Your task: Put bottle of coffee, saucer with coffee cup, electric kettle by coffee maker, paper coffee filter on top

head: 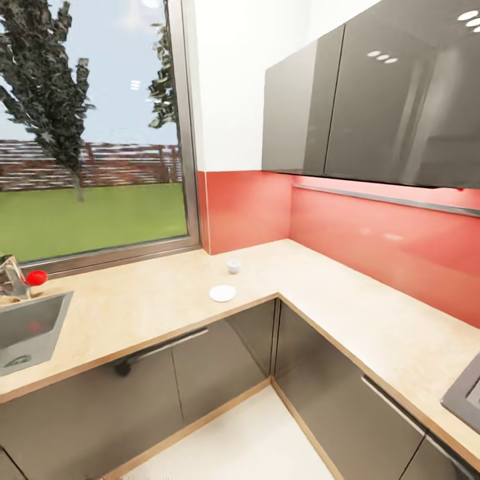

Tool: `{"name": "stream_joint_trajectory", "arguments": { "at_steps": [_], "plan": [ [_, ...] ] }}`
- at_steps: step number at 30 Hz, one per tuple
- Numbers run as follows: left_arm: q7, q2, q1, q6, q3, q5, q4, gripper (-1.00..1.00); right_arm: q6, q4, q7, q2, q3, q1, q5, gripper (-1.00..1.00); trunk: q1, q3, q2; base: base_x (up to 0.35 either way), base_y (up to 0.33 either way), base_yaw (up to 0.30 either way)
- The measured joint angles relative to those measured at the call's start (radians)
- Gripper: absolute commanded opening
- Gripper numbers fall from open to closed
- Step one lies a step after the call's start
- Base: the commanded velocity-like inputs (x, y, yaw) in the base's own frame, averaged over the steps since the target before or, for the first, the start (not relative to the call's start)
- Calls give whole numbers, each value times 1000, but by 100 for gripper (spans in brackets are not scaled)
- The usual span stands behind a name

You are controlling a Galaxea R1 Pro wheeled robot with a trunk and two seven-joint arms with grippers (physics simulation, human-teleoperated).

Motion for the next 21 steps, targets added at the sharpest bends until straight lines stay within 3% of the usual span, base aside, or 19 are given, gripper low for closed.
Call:
{"name": "stream_joint_trajectory", "arguments": {
  "at_steps": [13,21],
  "plan": [
    [0,0,0,0,0,0,1,100,0,0,1,0,0,0,0,100,0,9,0,-191,-221,239],
    [0,1,0,0,2,4,1,100,0,0,1,0,0,0,0,100,0,18,0,-68,-68,191]
  ]
}}
